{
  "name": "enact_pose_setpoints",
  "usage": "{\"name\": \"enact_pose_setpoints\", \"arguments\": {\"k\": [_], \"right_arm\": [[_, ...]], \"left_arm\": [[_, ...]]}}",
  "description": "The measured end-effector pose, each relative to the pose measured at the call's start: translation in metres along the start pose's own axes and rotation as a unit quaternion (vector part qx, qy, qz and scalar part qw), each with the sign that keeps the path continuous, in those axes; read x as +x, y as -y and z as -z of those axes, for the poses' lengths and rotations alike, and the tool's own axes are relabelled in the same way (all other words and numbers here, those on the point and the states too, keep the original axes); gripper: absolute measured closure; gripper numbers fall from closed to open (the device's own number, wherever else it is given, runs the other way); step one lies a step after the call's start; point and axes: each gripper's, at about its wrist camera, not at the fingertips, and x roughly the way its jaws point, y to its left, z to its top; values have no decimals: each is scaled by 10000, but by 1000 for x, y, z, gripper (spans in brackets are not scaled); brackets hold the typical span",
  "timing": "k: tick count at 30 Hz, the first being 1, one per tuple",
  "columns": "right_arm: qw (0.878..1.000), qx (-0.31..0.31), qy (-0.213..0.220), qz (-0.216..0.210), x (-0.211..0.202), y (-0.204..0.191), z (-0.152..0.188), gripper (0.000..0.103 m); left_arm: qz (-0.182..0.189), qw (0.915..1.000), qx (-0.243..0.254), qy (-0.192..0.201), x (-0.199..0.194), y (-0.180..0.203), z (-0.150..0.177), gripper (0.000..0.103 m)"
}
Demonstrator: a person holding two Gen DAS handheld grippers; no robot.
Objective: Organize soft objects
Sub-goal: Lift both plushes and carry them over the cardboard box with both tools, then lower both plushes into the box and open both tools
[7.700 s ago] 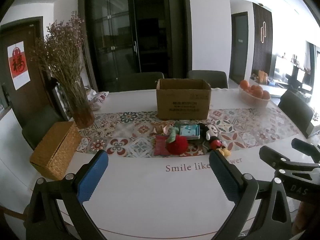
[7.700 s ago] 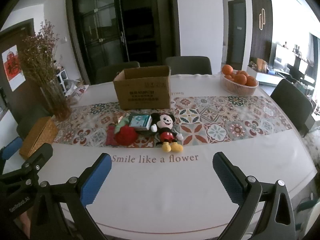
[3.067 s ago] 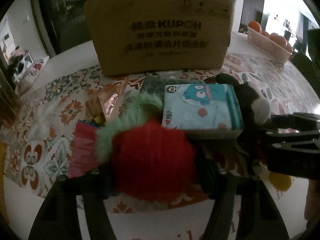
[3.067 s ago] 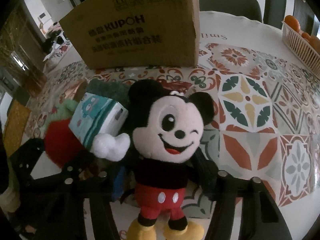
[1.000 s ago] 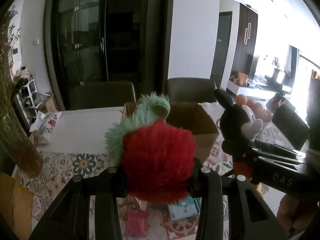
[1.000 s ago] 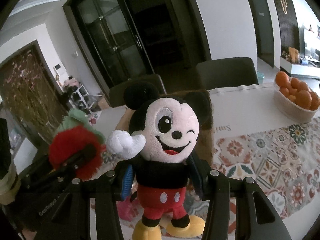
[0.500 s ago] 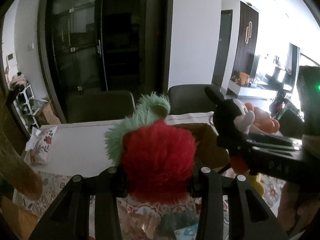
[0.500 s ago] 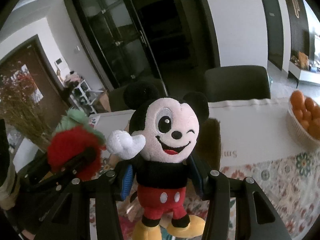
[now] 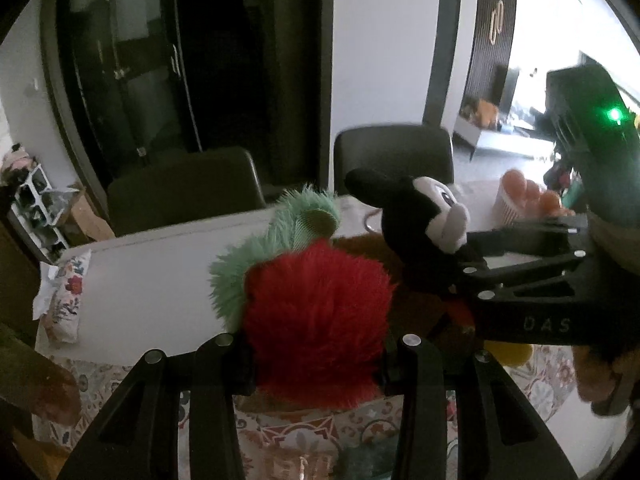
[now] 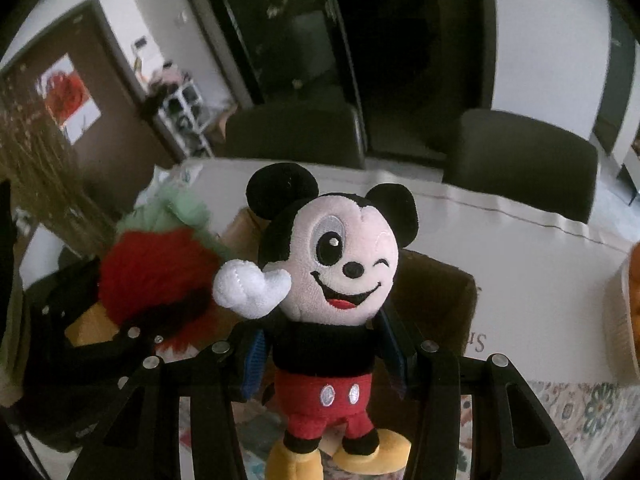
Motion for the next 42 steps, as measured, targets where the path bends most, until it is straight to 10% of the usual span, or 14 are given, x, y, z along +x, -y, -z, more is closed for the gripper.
{"name": "enact_pose_setpoints", "arguments": {"k": [10,21,42], "right_arm": [[9920,-773,-993,-132,50,7,-11,50],[9849,-793,-1528,-191,78,1,-5,35],[9942,-70,-481,963,-7,-35,23,31]], "left_arm": [[447,9956,43,-826,47,2,1,53],[-159,9956,107,-919,40,-10,8,22],[-612,9962,-129,-613,-32,-24,33,22]]}}
